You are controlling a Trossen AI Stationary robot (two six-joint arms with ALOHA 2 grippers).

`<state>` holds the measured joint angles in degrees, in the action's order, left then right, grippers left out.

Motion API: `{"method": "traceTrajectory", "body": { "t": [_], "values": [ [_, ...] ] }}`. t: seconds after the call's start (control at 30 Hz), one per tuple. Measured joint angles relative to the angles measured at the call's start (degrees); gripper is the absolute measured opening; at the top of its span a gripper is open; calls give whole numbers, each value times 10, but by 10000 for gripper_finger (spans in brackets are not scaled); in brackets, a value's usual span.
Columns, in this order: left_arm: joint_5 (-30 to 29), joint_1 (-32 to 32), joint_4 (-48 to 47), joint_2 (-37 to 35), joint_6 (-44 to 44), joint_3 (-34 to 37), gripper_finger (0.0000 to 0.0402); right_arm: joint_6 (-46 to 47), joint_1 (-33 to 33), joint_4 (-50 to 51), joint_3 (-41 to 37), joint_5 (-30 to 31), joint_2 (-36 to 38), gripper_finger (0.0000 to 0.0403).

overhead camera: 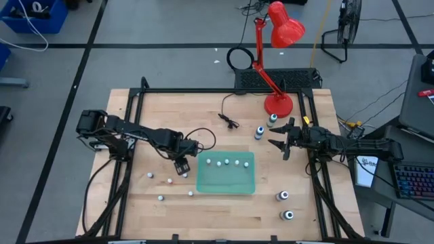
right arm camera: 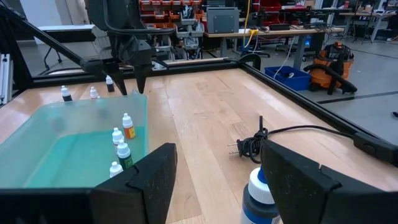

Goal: Pick & Place food coloring
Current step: Put the small white food coloring bottle into the light blue bin

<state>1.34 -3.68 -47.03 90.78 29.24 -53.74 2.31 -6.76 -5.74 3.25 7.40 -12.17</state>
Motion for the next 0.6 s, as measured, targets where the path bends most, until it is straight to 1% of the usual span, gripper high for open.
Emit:
{"method": "traceTrajectory", "body": {
  "t": [0.27, 0.47, 0.6],
  "values": [
    [-3, 3, 20, 0, 13, 36, 184, 0, 0, 0, 0, 0, 0, 222],
    [-4, 3, 44, 0, -17, 28, 184, 0, 0, 0, 0, 0, 0, 222],
    [-3, 3, 42, 0, -18, 27, 184, 0, 0, 0, 0, 0, 0, 222]
  ]
}}
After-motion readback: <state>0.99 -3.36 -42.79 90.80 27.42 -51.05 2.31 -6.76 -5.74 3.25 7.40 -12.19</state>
